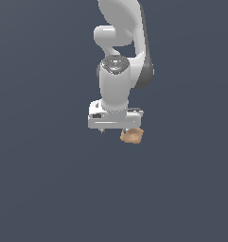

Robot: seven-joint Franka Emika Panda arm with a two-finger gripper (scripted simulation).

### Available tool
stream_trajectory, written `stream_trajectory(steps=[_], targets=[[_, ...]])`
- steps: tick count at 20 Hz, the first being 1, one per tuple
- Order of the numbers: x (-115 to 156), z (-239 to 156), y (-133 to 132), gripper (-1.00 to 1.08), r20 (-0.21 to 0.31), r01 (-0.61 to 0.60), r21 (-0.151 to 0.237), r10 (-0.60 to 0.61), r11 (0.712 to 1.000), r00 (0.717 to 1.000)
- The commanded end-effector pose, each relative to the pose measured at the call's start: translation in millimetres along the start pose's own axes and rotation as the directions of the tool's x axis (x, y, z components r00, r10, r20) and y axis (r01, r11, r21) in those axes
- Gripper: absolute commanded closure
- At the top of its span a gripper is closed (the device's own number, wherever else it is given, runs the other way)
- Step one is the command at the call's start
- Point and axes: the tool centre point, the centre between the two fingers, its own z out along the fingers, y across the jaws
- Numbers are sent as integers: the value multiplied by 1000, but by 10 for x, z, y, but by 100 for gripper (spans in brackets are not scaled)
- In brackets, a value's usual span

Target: Pick up the object and move it to a goal position.

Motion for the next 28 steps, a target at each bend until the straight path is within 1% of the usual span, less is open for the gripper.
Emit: stream_trajectory(steps=[1,8,12,16,20,23,26,28], targets=[[0,0,0,-60,0,0,0,0,1000,1000],[31,6,165,-60,-5,-36,1,36,999,999],[22,15,157,-60,-2,-41,4,41,999,999],[-12,64,159,-60,17,-75,22,75,997,997],[-75,150,153,-60,53,-136,53,133,989,990],[-141,236,142,-60,93,-201,82,193,976,977],[-222,338,120,-60,147,-282,116,264,953,953],[-284,411,97,-60,190,-343,139,315,929,930]])
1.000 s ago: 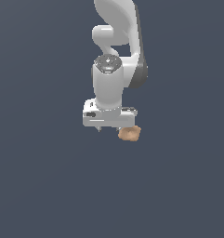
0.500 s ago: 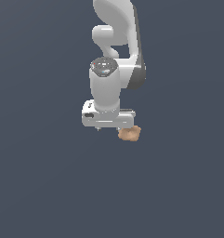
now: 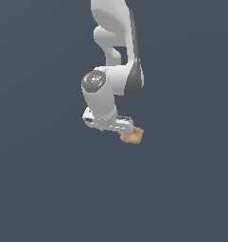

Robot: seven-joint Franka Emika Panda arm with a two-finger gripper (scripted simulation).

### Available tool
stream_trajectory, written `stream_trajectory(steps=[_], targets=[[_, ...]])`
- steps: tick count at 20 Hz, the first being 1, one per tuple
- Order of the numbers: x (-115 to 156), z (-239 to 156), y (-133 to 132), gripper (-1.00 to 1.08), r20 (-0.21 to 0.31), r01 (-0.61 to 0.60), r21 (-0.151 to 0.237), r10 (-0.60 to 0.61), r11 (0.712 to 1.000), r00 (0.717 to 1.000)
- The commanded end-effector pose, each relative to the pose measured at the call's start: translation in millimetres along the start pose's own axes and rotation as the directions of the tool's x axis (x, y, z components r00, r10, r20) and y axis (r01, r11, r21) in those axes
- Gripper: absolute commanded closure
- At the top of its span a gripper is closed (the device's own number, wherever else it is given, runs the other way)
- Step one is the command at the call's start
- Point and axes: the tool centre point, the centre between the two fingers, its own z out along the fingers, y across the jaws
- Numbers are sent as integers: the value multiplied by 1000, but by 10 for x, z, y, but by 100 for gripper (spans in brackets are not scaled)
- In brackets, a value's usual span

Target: Pick up the object and move it to a goal position.

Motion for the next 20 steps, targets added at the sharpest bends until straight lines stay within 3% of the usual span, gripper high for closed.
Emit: stream_trajectory(steps=[1,5,9,14,20], targets=[[-67,105,6,-60,49,-79,41,77,996,996],[-184,269,-7,-60,144,-218,104,202,971,969],[-294,409,-46,-60,247,-353,152,311,923,918],[-414,545,-124,-60,382,-513,190,418,837,824],[-509,638,-231,-60,524,-660,202,490,723,697]])
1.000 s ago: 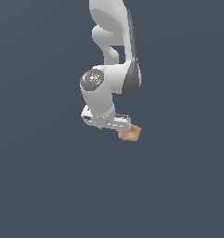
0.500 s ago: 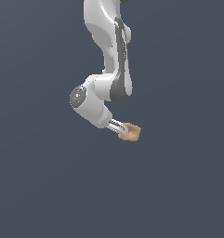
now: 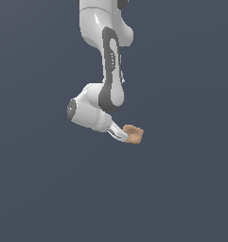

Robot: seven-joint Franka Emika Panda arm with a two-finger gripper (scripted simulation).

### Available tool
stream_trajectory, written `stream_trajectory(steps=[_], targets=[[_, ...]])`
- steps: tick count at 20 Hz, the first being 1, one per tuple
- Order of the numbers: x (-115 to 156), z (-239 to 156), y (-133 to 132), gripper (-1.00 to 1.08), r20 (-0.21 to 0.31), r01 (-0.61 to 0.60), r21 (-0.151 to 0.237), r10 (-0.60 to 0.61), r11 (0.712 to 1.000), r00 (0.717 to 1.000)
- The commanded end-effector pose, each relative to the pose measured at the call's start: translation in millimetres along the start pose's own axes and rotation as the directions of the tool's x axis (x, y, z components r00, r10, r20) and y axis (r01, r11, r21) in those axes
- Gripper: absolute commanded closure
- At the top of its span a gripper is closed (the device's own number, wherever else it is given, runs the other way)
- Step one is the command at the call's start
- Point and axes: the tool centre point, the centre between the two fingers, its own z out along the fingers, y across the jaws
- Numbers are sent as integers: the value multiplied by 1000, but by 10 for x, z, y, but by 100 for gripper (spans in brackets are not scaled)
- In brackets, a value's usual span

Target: Pick up the object and move it to a goal position.

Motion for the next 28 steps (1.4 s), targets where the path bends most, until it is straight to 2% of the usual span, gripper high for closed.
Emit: stream_trajectory(steps=[1,6,11,17,27,28], targets=[[-32,50,-12,-60,49,-59,35,57,998,997],[-73,108,-33,-60,122,-141,77,131,987,984],[-94,133,-49,-60,161,-184,97,167,978,973],[-97,152,-50,-60,163,-186,98,169,978,972],[-147,431,-80,-60,167,-192,99,174,976,971],[-147,431,-80,108,167,-192,99,174,976,971]])
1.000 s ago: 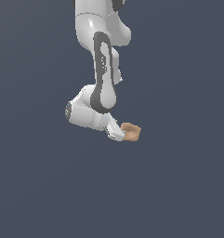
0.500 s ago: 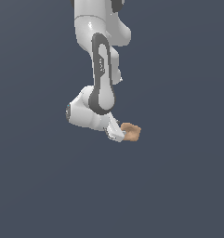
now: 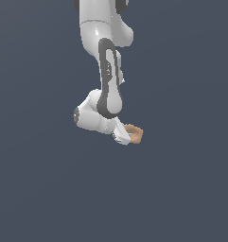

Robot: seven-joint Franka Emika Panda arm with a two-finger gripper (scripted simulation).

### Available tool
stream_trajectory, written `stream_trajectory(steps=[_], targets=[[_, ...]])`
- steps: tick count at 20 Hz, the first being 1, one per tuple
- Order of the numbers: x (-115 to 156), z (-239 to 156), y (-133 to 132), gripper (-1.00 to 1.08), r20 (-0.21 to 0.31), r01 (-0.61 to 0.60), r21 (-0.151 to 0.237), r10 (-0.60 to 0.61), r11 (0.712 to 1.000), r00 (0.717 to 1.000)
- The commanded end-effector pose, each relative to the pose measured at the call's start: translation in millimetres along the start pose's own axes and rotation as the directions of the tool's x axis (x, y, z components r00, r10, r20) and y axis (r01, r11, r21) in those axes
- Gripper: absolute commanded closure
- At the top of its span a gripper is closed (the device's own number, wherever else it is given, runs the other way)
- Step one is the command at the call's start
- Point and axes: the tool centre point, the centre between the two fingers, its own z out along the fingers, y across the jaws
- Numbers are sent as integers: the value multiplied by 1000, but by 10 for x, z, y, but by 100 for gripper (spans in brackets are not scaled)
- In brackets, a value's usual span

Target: Pick up the object and move it to a goal position.

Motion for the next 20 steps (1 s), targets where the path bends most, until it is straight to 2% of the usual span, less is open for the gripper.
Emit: stream_trajectory(steps=[1,13,16,20], targets=[[9,27,20,108,2,-4,-2,4,1000,1000],[6,-55,-28,108,-11,2,8,-2,1000,1000],[32,-224,-86,108,-42,6,28,-5,1000,999],[70,-617,-209,108,-114,18,73,-10,997,993]])
